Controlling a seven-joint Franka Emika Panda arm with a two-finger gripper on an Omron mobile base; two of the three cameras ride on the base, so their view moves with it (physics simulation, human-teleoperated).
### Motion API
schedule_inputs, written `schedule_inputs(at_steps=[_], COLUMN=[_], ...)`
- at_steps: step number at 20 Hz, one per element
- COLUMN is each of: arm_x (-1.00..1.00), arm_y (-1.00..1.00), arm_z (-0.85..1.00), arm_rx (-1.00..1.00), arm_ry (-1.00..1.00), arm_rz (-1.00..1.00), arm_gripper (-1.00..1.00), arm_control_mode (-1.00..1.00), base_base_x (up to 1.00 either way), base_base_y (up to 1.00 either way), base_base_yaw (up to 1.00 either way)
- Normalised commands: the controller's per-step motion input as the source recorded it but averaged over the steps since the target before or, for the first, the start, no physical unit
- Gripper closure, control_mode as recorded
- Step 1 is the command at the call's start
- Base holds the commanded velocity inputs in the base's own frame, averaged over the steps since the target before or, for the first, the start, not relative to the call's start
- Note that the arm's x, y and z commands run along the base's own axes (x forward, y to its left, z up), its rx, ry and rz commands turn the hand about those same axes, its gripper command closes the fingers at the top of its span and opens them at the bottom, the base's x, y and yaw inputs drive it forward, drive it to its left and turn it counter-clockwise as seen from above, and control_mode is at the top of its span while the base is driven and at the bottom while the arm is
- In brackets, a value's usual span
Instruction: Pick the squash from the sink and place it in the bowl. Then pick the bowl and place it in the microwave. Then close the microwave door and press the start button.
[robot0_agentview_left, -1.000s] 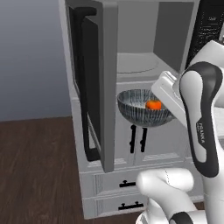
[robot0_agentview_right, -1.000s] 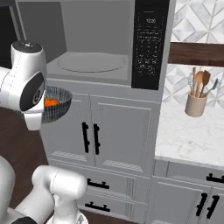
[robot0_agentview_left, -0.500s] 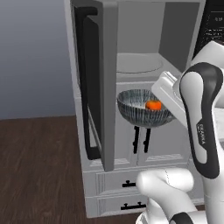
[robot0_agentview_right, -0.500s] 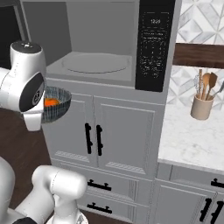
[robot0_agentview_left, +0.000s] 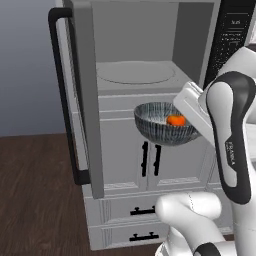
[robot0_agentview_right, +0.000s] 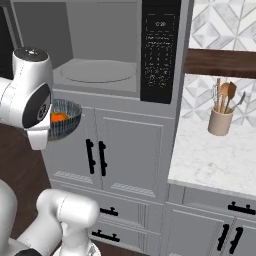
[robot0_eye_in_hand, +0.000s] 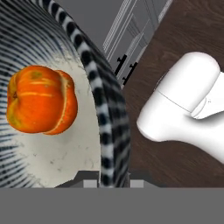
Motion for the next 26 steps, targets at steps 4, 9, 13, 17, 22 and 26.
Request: schedule_inputs(at_steps=[4,9,13,17,22,26], arm_x=[0.00,0.22,0.98,1.00,1.00,1.00], arm_y=[0.00,-0.05,-0.42,-0.53,-0.06,0.00], arm_z=[0.23,1.00,0.85,0.46,-0.20,-0.27], arm_rx=[-0.02,-0.11,-0.03,0.00,0.00,0.00], arm_ry=[-0.07,-0.36,-0.20,-0.05,0.10,0.14], arm_rz=[0.00,0.00,0.00,0.00,0.00,-0.02], arm_gripper=[1.00,1.00,1.00,1.00,1.00,1.00], arm_control_mode=[-1.00,-1.00,-1.00,-1.00,-1.00,-1.00], base_base_x=[0.00,0.00,0.00,0.00,0.00,0.00], base_base_y=[0.00,0.00,0.00,0.00,0.00,0.00], base_base_yaw=[0.00,0.00,0.00,0.00,0.00,0.00])
